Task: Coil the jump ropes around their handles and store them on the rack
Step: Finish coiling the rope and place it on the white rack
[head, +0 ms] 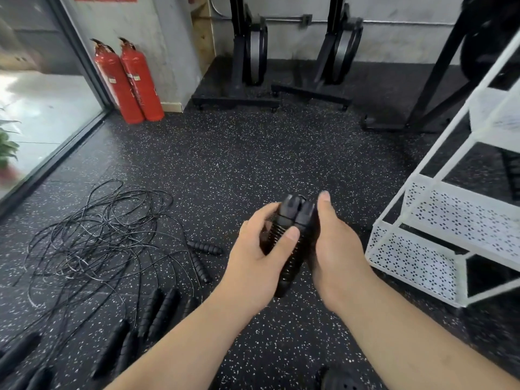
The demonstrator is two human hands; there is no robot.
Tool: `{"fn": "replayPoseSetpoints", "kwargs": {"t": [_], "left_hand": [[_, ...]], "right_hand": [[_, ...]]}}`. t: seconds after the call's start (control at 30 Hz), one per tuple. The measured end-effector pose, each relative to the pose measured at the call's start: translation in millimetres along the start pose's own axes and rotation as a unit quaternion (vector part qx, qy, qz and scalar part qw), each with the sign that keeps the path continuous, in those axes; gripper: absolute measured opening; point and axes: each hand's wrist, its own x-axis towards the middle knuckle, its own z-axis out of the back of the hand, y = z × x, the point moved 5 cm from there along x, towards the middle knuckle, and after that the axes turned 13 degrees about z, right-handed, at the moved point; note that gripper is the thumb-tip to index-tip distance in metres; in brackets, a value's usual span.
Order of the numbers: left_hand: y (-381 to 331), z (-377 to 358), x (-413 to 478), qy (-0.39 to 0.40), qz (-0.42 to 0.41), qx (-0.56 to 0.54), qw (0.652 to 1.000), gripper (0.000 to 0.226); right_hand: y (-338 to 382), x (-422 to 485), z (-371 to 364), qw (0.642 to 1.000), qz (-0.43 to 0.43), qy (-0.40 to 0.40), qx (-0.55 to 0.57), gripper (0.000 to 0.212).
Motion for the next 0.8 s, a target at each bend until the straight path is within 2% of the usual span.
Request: {"fn": "replayPoseSetpoints", "kwargs": {"t": [0.07, 0.13, 0.2, 0.3, 0.43, 0.5, 0.67, 0.8], "left_hand": [[-3, -6, -7, -0.016, -0.03, 0.053, 0.998, 0.047], [-7, -15, -18, -0.026, -0.054, 0.086, 0.995, 0.051], [-10, -26, -30, -0.019, -0.054, 0.072, 0.996, 0.053], [-19, -34, -46, -0.03, -0.052, 0.041, 0.997, 0.055], [-32, -40, -62, -0.067, -0.089, 0.044, 0.993, 0.052], [-35, -47, -67, -0.069, -0.089, 0.045, 0.993, 0.047], [-51, -69, -76, -0.026, -0.102, 0.057, 0.993, 0.043], [-60, -92, -81, -0.001, -0.081, 0.082, 0.993, 0.043]], "right_hand": [[11, -8, -3, 0.997, 0.054, 0.032, -0.038, 0.046], [19, -14, 0, 0.991, 0.108, 0.025, -0.078, 0.046], [26, -19, 3, 0.987, 0.136, 0.011, -0.085, 0.048], [35, -28, 6, 0.988, 0.135, 0.006, -0.075, 0.048], [42, -36, 17, 0.999, 0.05, -0.006, 0.006, 0.048], [48, -39, 25, 0.999, 0.043, -0.017, 0.021, 0.046], [68, -55, 50, 0.99, 0.13, -0.05, -0.018, 0.046], [82, -65, 74, 0.978, 0.18, -0.077, -0.065, 0.043]]}}
